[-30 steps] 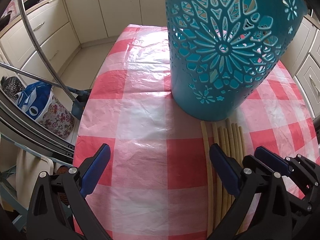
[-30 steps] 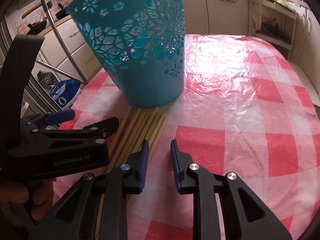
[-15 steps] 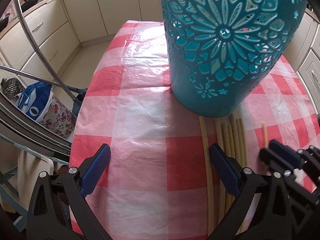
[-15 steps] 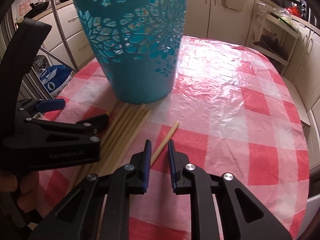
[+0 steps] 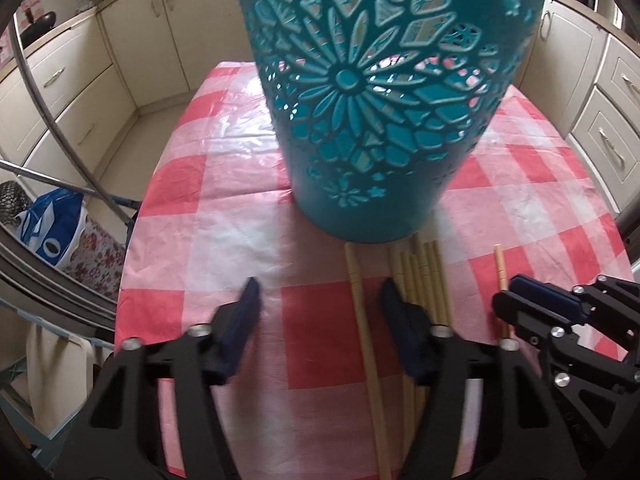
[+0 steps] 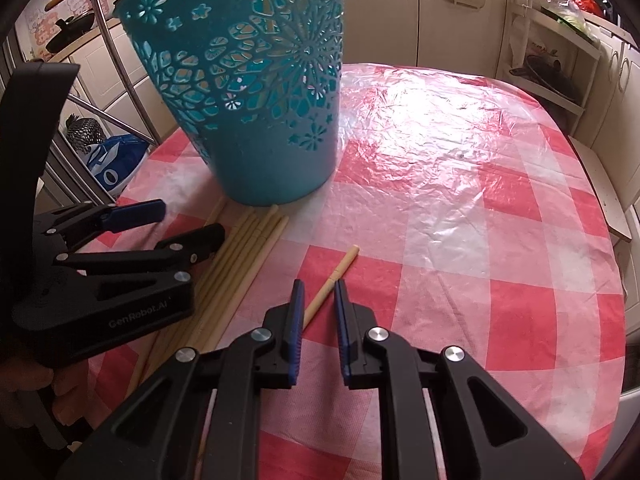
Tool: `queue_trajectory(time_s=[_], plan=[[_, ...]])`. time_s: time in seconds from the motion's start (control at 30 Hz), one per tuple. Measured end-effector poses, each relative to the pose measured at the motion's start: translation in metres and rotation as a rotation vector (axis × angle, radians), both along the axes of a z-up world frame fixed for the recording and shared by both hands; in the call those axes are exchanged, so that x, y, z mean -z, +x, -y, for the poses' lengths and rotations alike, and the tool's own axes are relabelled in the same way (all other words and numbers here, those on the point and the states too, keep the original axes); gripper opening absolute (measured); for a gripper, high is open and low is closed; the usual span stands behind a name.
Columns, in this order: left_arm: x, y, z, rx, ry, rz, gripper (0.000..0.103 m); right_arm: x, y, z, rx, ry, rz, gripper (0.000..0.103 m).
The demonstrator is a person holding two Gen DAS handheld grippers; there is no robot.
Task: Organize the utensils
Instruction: 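Grasp a stick with the left tool while the right tool grasps another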
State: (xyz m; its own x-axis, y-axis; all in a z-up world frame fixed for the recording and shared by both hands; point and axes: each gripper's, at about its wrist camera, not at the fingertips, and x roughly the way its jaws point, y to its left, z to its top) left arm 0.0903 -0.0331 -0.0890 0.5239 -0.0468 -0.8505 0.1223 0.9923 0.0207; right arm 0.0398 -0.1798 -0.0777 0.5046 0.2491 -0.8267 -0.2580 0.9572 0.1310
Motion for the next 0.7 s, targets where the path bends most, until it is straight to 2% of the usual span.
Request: queue_trajectory(time_s=[0.03, 0.13, 0.23, 0.3, 0.43, 0.63, 0.7], plan=[[-0.001, 0.000, 0.000, 0.002, -0.007, 0.002, 0.036, 0.000, 0.000, -0.002, -0.005, 0.001, 0.000, 0.014], [-0.002, 0.000, -0.003, 0.003, -0.041, 0.000, 0.018, 0.000, 0.002, -0.008, -0.029, 0.004, -0.004, 0.012], [-0.002, 0.002, -0.010, -0.001, -0.073, -0.011, 0.009, 0.000, 0.004, -0.013, -0.031, -0.027, 0.000, 0.012], [-0.002, 0.003, -0.018, -0.011, -0.116, -0.027, 0.007, 0.000, 0.005, -0.012, -0.020, -0.057, 0.004, 0.012], [-0.003, 0.008, -0.027, -0.013, -0.169, -0.052, 0.006, 0.000, 0.008, -0.006, -0.008, -0.043, -0.009, 0.012], [0.000, 0.011, -0.029, -0.005, -0.152, -0.058, 0.006, -0.001, 0.009, 0.003, -0.009, -0.021, -0.023, 0.010], [-0.001, 0.010, -0.025, 0.014, -0.116, -0.060, 0.006, -0.002, 0.010, 0.006, -0.008, -0.018, -0.033, 0.010]])
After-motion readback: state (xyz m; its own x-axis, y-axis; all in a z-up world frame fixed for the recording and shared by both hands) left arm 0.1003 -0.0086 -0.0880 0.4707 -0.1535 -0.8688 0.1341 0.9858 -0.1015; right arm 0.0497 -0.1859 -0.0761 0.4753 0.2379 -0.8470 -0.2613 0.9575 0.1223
